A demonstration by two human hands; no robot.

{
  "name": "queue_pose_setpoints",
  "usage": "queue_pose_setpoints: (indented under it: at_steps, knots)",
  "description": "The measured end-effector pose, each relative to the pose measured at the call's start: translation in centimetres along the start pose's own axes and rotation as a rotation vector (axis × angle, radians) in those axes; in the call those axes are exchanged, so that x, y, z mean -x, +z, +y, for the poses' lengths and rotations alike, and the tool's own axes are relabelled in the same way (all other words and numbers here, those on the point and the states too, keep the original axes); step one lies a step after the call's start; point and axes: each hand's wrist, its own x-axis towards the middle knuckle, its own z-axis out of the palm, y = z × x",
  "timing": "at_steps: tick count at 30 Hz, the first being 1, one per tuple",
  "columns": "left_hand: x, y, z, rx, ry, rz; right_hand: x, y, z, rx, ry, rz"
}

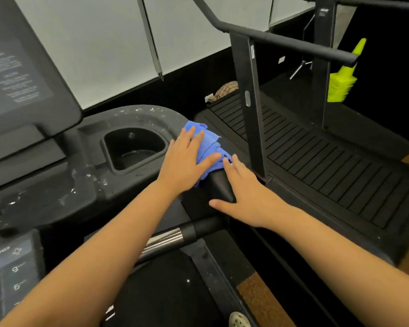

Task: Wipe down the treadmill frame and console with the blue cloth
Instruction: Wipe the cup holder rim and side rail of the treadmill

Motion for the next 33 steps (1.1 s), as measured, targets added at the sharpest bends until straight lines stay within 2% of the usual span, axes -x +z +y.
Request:
queue_pose_setpoints:
  at_steps: [3,6,11,15,21,25,33]
  knots:
    - [-1.3,0.5,-0.6,-0.068,0.015,-0.127,2.1,0.9,0.8,0.124,-0.035,0.0]
    - [-1.3,0.9,-1.0,-0.05,0.166,-0.108,2.6,1.6,1.1,0.224,-0.089,0.068]
    - [-2.2,1.5,-1.3,-0.051,0.524,-0.039,2.6,2.3,1.1,0.311,-0.118,0.178]
    - [-4.4,1.2,-1.4,-0.085,0.567,-0.087,2.5,2.5,1.3,0.375,-0.166,0.196]
    - [-9.8,0.0,-3.9,-0.262,0.396,-0.236,2.4,2.7,2.0,0.401,-0.279,0.159]
    - [-13.4,-1.0,-6.5,-0.265,0.276,-0.302,2.3,2.9,2.2,0.366,-0.287,0.2]
    - [-16.5,-3.6,-14.3,-0.221,-0.056,-0.169,2.0,3.3,2.3,0.378,-0.293,0.251]
